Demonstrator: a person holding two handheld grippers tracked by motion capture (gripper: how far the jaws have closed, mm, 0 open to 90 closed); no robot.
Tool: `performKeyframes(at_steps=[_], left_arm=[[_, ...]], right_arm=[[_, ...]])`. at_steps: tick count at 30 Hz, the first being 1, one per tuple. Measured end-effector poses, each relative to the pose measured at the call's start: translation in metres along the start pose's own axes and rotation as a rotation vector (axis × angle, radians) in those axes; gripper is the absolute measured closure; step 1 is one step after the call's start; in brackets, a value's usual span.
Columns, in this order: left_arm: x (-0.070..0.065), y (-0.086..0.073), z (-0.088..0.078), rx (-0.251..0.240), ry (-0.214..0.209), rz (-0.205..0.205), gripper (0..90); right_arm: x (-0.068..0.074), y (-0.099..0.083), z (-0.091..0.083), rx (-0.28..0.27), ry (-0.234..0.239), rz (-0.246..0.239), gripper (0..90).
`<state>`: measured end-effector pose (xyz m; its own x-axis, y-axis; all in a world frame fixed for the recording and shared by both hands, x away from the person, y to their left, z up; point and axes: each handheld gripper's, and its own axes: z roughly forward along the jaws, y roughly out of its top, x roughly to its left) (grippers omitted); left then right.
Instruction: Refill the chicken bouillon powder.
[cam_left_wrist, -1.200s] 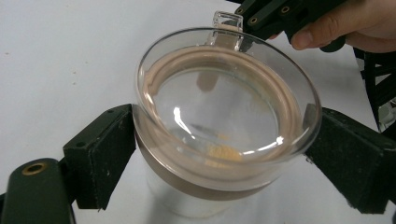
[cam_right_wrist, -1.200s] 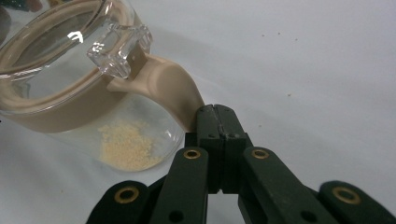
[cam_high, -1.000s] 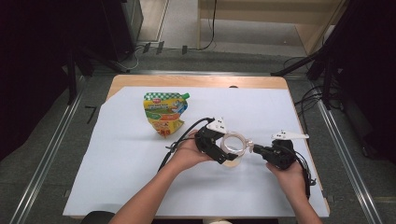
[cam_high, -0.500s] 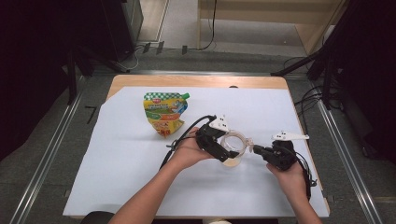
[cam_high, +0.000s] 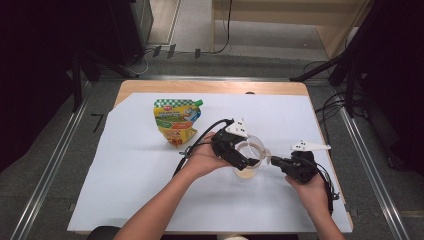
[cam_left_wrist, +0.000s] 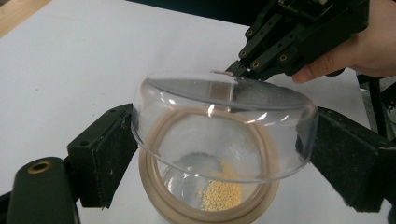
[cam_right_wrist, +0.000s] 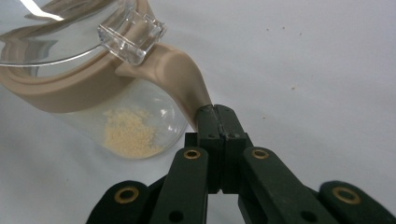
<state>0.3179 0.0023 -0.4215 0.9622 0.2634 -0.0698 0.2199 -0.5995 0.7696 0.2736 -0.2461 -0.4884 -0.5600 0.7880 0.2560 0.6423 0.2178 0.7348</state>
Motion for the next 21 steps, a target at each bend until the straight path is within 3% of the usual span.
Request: performKeyframes(at_steps=[9,21], left_arm=[[-0.006,0.013,0.0,0.019,0.03,-0.006,12.5],[-0.006,0.025,0.011,0.011,-0.017,-0.051,12.6]], right_arm=[[0.0,0.0,0.001,0.0,-0.002,0.0,90.0],[0.0,0.0,0.0,0.0,0.002,0.002,90.0]])
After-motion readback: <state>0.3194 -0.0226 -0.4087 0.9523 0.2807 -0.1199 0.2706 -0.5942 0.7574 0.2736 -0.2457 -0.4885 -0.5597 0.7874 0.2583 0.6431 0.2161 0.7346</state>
